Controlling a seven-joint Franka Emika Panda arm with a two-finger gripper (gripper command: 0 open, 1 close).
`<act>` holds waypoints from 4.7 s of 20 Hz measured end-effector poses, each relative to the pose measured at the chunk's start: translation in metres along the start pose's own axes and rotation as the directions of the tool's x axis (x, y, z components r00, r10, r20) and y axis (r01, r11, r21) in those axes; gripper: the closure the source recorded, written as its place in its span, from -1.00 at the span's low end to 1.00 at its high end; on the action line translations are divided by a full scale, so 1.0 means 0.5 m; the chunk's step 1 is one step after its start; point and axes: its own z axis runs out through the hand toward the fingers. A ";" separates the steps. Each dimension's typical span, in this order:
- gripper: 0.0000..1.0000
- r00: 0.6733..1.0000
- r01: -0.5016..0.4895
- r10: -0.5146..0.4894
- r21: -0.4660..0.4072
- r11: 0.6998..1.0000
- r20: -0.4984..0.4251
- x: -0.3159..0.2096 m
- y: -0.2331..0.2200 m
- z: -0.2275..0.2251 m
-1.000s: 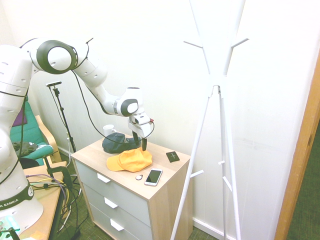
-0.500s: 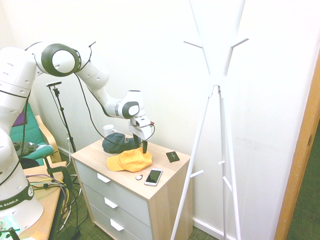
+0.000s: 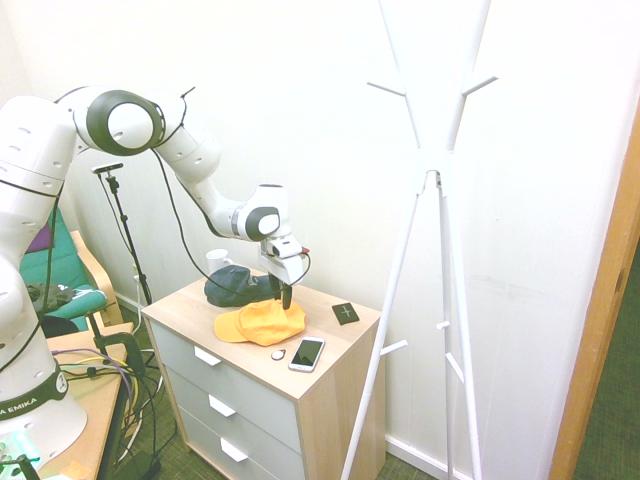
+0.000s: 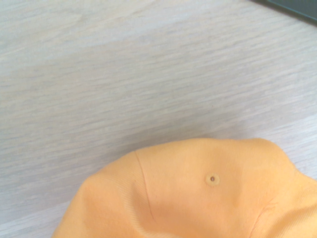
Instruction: Hang the cap
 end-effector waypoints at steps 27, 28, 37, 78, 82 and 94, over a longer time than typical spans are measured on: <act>1.00 0.998 -0.016 0.014 -0.036 0.999 -0.065 0.040 0.024 -0.176; 1.00 0.996 -0.008 0.003 -0.055 0.998 -0.089 0.040 0.029 -0.202; 1.00 0.901 -0.007 -0.148 -0.354 0.935 -0.408 0.025 0.076 -0.348; 1.00 0.497 -0.336 -0.388 -0.584 0.739 -0.776 0.216 0.285 -1.039; 1.00 0.520 -0.326 -0.376 -0.586 0.742 -0.767 0.249 0.283 -0.999; -1.00 0.542 -0.321 -0.319 -0.542 0.777 -0.778 0.248 0.283 -0.959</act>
